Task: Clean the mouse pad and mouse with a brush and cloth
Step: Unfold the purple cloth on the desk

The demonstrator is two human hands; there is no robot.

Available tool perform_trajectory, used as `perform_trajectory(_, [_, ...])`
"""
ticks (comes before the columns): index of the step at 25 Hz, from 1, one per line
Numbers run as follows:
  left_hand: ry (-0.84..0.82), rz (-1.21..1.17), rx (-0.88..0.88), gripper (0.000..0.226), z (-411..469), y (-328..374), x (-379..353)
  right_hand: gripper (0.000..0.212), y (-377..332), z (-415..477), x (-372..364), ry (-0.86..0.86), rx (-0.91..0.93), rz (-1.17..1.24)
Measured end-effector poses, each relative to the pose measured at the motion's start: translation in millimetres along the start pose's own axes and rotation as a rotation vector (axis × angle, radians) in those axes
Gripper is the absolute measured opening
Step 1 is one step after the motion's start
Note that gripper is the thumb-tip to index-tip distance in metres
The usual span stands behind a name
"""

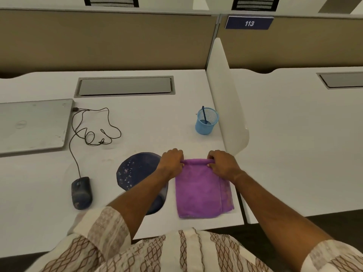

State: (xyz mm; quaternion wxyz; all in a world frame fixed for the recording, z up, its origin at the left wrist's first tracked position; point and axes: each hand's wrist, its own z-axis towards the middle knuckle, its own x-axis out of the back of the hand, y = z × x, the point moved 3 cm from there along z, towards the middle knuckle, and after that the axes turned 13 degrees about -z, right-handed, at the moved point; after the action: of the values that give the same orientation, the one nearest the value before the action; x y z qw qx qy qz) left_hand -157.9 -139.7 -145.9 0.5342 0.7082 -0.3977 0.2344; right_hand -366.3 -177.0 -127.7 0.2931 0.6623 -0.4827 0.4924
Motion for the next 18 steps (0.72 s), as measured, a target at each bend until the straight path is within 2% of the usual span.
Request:
perform_trajectory(6, [0.202, -0.171, -0.164, 0.006, -42.9, 13.9, 27.3, 0.011, 3.3, -39.0, 20.9, 0.193, 0.023, 0.175])
perform_trajectory(10, [0.281, -0.124, -0.359, 0.011, -99.6, 16.0, 7.9, 0.019, 0.7, -90.1, 3.2, 0.283, 0.087, 0.181])
perform_trajectory(14, [0.246, -0.016, -0.565, 0.017, -138.1, 6.0, -34.0, 0.027, -2.3, -133.0, -35.8, 0.313, 0.131, 0.079])
perform_trajectory(18, [0.132, 0.091, -0.606, 0.024, -144.5, -8.0, -59.3, 0.024, -4.5, -148.0, -67.2, 0.24, 0.162, 0.023])
